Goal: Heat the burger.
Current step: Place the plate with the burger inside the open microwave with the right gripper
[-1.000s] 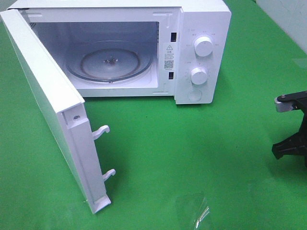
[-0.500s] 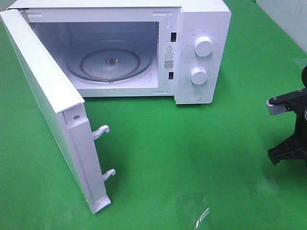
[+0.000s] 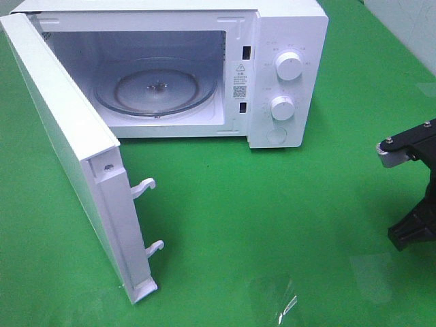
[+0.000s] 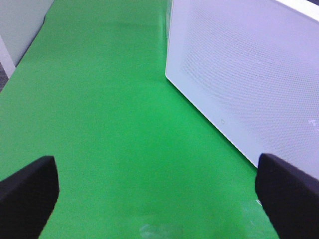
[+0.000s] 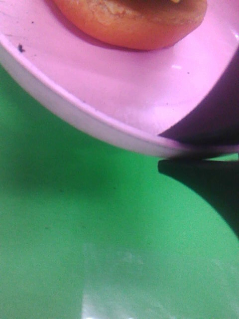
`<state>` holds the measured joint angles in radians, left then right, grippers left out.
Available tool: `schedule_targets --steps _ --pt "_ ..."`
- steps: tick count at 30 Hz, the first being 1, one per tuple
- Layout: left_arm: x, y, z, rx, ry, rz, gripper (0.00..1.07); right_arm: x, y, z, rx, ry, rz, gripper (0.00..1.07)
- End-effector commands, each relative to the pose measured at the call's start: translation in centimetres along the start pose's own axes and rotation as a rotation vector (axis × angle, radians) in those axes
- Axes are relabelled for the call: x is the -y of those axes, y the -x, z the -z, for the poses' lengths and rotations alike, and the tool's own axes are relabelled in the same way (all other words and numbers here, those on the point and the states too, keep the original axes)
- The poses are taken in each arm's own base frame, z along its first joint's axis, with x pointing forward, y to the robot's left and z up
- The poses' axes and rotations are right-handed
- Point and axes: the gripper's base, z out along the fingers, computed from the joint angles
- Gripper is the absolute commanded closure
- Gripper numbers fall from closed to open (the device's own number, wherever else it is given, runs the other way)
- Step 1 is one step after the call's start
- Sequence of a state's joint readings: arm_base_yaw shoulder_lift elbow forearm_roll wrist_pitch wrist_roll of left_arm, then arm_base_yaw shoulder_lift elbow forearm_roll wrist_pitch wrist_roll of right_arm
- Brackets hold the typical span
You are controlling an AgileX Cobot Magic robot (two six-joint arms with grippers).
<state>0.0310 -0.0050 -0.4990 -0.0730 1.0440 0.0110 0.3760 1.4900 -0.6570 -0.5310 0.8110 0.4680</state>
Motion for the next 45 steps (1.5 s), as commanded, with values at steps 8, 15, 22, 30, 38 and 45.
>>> schedule_targets --steps 8,15,22,30,38,45 --pt "0.0 -0.1 0.2 0.025 -0.005 -0.002 0.07 -1.1 -3.4 2.3 0.073 -0.051 0.140 1.07" --pt "0.0 -0.1 0.2 0.025 -0.005 -0.002 0.07 -2.3 -4.5 4.0 0.115 -0.086 0.238 1.07" --pt "0.0 -0.1 0.2 0.025 -0.005 -0.002 0.07 -3.3 -5.3 5.2 0.146 -0.093 0.310 1.07" --pt "0.0 -0.1 0.2 0.025 -0.005 -0.002 0.07 -4.6 -6.7 5.5 0.179 -0.088 0.414 1.07" --pt "0.0 -0.1 0.2 0.025 -0.005 -0.002 0.07 -5.3 -7.3 6.3 0.211 -0.087 0.471 1.07" --pt "0.0 -0.1 0.2 0.025 -0.005 -0.002 0.07 -5.5 -7.3 6.6 0.254 -0.067 0.516 1.07"
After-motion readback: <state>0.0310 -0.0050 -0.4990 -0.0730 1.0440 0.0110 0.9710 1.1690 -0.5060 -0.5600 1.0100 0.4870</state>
